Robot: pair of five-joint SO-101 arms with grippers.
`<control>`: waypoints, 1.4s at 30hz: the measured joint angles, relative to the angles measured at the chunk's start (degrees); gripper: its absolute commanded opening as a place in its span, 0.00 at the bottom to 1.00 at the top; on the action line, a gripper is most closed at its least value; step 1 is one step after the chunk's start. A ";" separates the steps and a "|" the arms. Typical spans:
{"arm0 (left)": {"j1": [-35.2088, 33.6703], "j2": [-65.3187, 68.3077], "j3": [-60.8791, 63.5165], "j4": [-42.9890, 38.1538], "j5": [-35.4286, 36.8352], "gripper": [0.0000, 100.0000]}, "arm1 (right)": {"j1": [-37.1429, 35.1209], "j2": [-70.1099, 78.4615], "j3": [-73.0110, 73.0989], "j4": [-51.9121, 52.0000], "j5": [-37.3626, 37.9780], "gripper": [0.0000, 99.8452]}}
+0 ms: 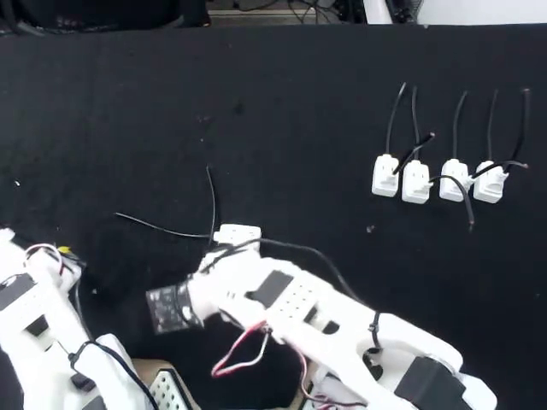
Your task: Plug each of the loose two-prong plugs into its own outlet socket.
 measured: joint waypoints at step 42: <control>-6.15 0.00 -2.11 0.00 0.44 0.23 | 1.49 12.84 -12.04 -12.92 0.09 0.01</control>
